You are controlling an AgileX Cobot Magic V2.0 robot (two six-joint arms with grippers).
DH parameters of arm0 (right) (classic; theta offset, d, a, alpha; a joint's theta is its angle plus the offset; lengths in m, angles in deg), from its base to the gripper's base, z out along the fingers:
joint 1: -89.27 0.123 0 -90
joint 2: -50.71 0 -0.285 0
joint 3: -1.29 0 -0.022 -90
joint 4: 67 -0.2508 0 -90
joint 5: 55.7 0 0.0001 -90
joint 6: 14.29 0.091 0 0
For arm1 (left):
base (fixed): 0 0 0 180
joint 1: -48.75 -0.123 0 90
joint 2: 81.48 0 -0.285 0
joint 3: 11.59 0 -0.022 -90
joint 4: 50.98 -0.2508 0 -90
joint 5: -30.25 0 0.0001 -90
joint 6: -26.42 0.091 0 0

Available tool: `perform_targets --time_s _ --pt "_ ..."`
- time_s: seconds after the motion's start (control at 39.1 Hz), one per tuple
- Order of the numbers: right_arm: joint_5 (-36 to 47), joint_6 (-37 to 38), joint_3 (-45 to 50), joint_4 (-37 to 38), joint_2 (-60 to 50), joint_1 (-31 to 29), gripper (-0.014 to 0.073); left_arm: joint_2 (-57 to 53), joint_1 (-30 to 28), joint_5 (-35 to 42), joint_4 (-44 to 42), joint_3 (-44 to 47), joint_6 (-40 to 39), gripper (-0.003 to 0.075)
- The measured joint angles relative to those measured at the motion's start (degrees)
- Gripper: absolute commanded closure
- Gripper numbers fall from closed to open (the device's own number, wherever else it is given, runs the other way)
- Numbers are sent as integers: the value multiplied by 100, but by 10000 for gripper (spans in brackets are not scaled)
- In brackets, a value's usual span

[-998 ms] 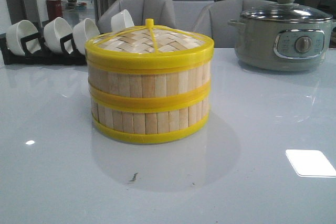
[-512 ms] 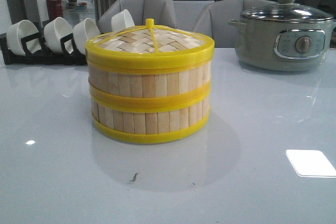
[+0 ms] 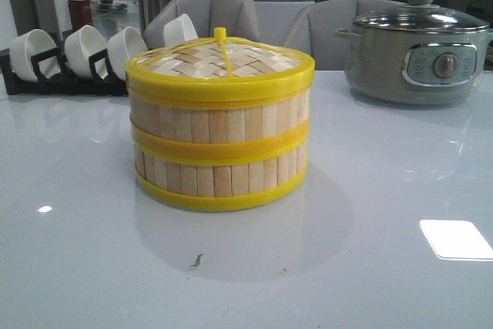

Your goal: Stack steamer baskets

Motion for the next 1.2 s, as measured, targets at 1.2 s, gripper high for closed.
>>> perform_targets --time_s 1.2 --pt "9 -281 0 -188 0 0 539 0 0 0 0 0 0 629"
